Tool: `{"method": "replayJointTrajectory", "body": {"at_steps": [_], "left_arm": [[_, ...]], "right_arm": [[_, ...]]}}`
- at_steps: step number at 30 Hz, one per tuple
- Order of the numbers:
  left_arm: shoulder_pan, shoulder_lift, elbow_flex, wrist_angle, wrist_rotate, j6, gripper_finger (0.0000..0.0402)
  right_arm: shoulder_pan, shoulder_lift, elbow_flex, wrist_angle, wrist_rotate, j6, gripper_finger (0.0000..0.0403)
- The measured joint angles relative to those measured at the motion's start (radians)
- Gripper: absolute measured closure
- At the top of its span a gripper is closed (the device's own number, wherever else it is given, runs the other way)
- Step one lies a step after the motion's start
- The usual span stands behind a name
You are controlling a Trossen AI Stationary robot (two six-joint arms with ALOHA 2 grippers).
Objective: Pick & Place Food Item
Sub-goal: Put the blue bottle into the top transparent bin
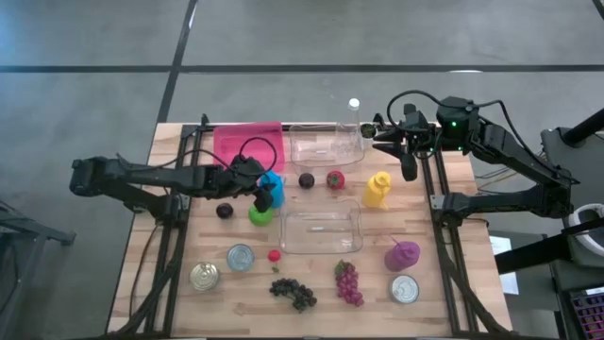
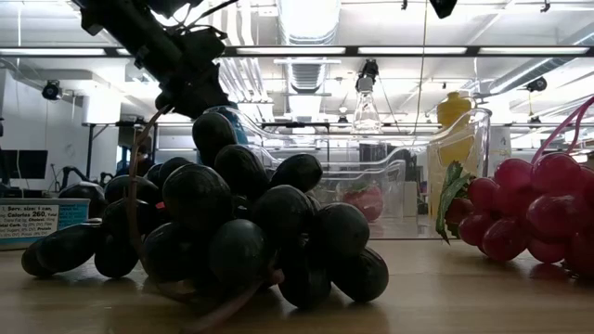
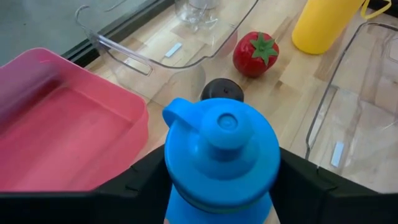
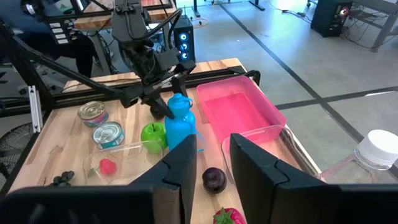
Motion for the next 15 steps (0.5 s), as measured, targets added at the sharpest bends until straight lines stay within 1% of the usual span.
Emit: {"method": "replayJointTrajectory", "body": {"at_steps": [3,9,15], "left_arm": [[0.0,0.0,0.0,-0.002,0.0,0.001,0.017],[0.0,0.0,0.0,-0.003,0.0,0.038,0.0196],[0.0,0.0,0.0,-0.003,0.0,0.043,0.0188]], "right_arm": [[0.0,0.0,0.0,0.0,0.0,0.0,0.0304],[0.0,0.0,0.0,0.0,0.0,0.0,0.03],[0.0,0.0,0.0,0.0,0.0,0.0,0.0309]]}}
